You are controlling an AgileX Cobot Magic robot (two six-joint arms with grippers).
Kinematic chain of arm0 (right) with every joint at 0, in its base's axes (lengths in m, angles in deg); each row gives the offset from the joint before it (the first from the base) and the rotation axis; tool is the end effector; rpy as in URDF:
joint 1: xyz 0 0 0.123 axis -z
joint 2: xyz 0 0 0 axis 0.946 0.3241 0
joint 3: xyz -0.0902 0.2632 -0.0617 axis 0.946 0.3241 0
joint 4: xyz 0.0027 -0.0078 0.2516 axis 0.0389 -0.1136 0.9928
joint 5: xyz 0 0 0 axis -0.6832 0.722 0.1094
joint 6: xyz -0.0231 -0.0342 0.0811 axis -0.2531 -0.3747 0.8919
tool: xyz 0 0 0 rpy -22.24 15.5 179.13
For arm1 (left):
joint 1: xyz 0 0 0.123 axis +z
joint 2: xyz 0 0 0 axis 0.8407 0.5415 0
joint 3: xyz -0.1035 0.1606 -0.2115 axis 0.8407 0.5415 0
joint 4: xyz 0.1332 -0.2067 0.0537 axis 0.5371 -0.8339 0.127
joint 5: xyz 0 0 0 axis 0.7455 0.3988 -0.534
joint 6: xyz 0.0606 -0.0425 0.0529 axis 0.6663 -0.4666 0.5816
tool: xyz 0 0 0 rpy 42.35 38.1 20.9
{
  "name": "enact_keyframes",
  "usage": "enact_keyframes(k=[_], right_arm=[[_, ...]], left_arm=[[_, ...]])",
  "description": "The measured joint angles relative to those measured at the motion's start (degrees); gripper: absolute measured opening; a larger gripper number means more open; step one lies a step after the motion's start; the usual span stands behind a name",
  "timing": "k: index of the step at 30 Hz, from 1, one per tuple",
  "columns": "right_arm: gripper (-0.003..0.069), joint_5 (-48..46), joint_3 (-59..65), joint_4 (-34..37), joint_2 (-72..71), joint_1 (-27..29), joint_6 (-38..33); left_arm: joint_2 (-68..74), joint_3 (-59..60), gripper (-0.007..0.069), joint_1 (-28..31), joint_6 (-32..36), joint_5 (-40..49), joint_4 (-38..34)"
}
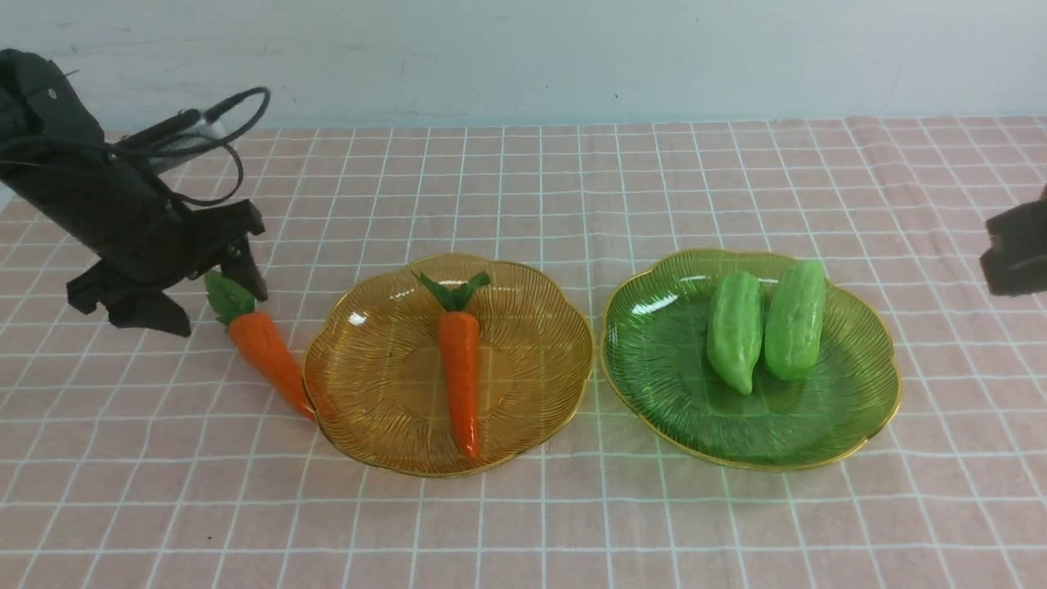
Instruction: Put different types of vegetables on the plate.
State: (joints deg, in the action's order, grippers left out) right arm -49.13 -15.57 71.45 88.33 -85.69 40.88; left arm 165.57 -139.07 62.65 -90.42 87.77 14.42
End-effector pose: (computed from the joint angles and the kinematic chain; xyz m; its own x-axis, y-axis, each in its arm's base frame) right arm 0.2061 0.0628 0.3859 -0.8684 -0.1747 -0.4641 -0.2515 0.9618 0.1085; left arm 0.4057 0.0159 0.2306 -0.8802 -0.4148 -0.2305 -0.3292 0.8836 -0.3330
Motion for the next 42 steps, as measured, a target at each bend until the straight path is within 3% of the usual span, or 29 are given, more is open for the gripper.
enact_keyframes(k=[5, 17, 20, 22, 24, 29, 33, 38, 42], right_arm=[[-0.0016, 0.0, 0.4, 0.9, 0.8, 0.0, 0.2], [-0.0016, 0.2, 0.4, 1.9, 3.8, 0.0, 1.0], [-0.0016, 0.2, 0.4, 3.0, 3.9, 0.0, 1.2], [-0.0016, 0.2, 0.4, 4.2, 4.1, 0.0, 1.3], [-0.0016, 0.2, 0.4, 5.9, 4.1, 0.0, 1.3], [-0.0016, 0.2, 0.4, 6.5, 4.1, 0.0, 1.3], [-0.0016, 0.3, 0.4, 6.7, 4.1, 0.0, 1.3], [-0.0016, 0.3, 0.4, 6.7, 4.1, 0.0, 1.3], [-0.0016, 0.3, 0.4, 6.7, 3.4, 0.0, 1.3]], left_arm=[[3.3, 0.0, 0.0517, 0.4, -6.3, -0.4, 3.2], [10.0, -0.1, 0.0498, 0.3, -6.7, -6.0, -2.3], [10.6, -0.1, 0.0428, 0.3, -4.1, -6.2, -2.3], [10.5, -0.1, 0.0308, 0.3, -1.4, -6.0, -2.4], [9.3, -0.1, 0.0248, 0.3, 0.5, -5.3, -2.4], [0.6, -0.1, 0.0232, -0.2, 3.0, -5.2, -5.7], [-3.9, -0.4, 0.0232, -5.3, 8.3, -5.2, -8.8], [-1.2, -0.6, 0.0234, -16.4, 11.1, -8.7, -7.9], [1.2, -0.6, 0.0277, -18.6, 11.3, -12.8, -6.6]])
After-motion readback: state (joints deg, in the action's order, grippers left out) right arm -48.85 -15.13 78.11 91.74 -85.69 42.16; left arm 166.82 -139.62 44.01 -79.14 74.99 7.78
